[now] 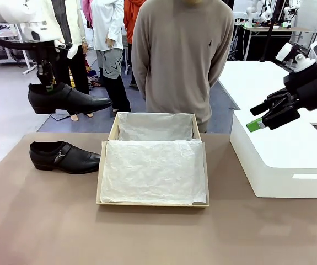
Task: Pack the shoes into the box.
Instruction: Place one shoe of the Shoes into the Shoes Box.
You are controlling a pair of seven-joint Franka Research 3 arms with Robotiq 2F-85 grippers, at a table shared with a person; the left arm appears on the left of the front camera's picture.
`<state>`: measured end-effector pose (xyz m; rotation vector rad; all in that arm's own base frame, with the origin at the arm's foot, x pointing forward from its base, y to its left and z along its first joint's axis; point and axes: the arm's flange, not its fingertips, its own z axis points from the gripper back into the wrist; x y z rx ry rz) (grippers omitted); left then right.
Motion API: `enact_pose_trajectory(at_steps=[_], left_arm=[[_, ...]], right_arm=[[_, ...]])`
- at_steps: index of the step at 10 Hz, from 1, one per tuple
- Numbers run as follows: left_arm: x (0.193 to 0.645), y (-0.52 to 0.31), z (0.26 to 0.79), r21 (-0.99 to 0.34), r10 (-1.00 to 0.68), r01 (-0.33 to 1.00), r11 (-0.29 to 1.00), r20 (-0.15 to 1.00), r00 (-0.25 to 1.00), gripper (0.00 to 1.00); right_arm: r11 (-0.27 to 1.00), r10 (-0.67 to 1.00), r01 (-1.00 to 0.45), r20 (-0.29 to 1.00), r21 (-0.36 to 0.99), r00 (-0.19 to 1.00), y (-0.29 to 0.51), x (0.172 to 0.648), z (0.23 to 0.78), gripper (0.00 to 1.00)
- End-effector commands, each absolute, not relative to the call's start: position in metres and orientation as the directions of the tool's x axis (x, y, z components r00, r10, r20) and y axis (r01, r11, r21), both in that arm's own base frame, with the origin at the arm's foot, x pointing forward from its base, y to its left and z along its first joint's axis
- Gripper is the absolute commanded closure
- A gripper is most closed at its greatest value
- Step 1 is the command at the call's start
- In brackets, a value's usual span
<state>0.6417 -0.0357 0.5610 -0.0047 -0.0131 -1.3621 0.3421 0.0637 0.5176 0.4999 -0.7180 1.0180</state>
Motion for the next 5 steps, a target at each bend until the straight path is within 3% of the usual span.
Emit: enact_pose_trajectory(at_steps=[1,5], left_arm=[[0.629,-0.046,0.56,-0.005,-0.969,0.969,0.246,0.03,0.246,1.0],[0.639,-0.045,0.562,0.002,-0.976,0.976,0.217,0.012,0.216,1.0]], right_arm=[[0.426,0.574,-0.904,0.76,0.039,0.304,0.064,0.346,0.516,0.0],[0.426,0.574,-0.904,0.76,0.039,0.304,0.064,0.346,0.516,0.0]])
